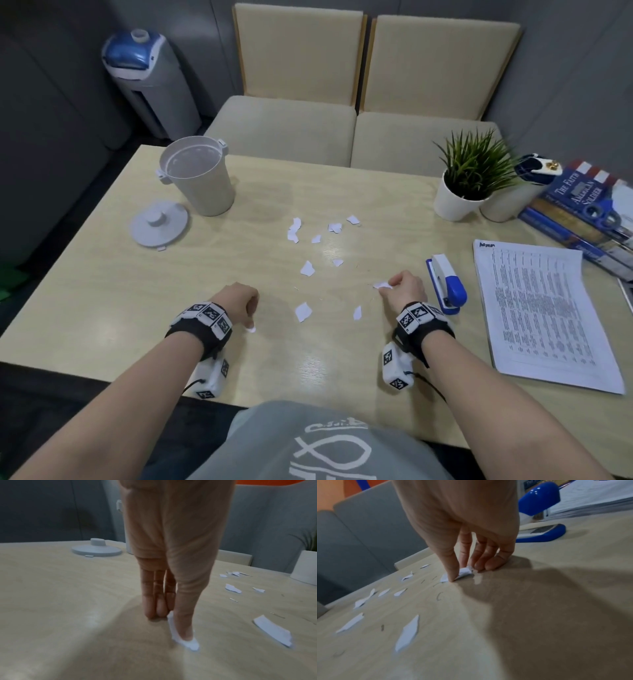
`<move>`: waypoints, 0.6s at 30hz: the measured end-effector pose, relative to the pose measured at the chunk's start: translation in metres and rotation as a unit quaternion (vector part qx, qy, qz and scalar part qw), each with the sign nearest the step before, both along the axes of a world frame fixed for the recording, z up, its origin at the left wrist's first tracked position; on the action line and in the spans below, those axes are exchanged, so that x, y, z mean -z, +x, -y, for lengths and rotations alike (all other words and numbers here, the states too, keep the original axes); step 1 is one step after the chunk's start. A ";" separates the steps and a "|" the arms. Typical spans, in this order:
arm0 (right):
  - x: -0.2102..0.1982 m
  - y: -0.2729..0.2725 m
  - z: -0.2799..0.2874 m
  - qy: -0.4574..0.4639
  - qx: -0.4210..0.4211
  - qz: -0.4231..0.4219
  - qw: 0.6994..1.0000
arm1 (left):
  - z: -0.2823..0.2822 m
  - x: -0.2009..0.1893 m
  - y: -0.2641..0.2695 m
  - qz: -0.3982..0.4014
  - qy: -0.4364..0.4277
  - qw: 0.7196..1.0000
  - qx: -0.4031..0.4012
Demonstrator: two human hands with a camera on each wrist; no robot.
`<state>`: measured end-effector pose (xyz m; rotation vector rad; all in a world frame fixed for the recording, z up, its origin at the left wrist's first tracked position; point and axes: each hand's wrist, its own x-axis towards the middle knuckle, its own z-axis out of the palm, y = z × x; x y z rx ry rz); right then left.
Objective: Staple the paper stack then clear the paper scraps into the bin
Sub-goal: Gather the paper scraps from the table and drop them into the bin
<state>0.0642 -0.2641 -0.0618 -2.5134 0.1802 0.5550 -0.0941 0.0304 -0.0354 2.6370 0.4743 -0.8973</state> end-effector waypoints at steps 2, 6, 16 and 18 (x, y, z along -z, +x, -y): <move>-0.003 0.004 -0.003 -0.014 -0.011 -0.028 0.999 | -0.002 0.002 -0.004 0.006 -0.004 1.000 -0.003; -0.009 0.009 -0.007 -0.022 -0.055 -0.052 0.997 | 0.001 0.003 -0.009 0.025 -0.021 0.999 -0.026; -0.022 0.012 0.031 0.223 0.151 -0.071 0.960 | 0.041 -0.007 0.029 0.118 -0.146 0.981 -0.049; -0.026 0.002 0.031 0.236 0.104 -0.111 0.960 | 0.058 -0.009 0.039 0.130 -0.177 0.974 -0.060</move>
